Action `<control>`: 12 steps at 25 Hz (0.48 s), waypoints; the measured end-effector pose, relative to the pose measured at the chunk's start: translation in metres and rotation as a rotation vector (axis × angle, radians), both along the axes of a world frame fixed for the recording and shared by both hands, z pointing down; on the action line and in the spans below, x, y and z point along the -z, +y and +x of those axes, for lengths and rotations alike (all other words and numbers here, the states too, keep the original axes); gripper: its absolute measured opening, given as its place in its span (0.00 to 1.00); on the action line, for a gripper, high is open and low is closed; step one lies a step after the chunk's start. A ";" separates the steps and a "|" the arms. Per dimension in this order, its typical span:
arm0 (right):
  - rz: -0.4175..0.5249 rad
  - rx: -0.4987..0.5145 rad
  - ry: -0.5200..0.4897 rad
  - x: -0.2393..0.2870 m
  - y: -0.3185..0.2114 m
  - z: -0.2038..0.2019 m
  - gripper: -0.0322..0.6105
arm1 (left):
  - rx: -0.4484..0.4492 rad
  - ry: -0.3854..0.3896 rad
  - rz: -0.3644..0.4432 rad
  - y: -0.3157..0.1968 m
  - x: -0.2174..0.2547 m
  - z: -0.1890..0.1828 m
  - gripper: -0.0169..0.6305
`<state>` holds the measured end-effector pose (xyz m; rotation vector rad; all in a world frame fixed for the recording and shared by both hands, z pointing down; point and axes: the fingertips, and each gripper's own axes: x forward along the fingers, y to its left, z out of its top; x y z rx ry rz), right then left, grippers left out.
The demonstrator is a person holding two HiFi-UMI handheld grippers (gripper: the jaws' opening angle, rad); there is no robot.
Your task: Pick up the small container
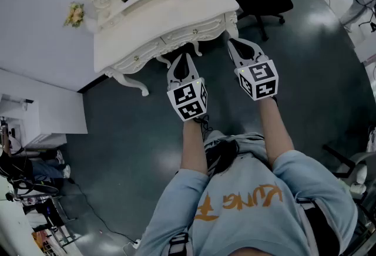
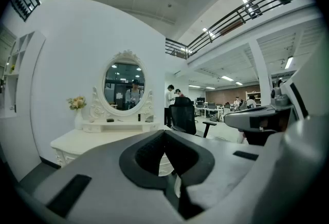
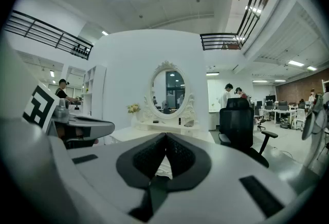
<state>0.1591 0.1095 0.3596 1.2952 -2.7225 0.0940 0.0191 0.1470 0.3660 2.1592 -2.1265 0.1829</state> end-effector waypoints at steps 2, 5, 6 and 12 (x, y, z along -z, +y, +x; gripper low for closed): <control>0.002 0.002 -0.003 0.001 0.000 0.002 0.09 | -0.004 -0.002 -0.003 -0.002 0.000 0.003 0.06; 0.012 0.004 -0.010 0.004 -0.002 0.004 0.09 | -0.005 -0.003 -0.001 -0.004 0.003 0.005 0.06; 0.011 0.005 -0.012 0.005 -0.003 0.005 0.09 | -0.003 -0.003 0.000 -0.005 0.003 0.006 0.06; -0.001 0.024 -0.019 0.003 -0.010 0.006 0.09 | 0.004 -0.009 0.007 -0.011 0.007 0.008 0.06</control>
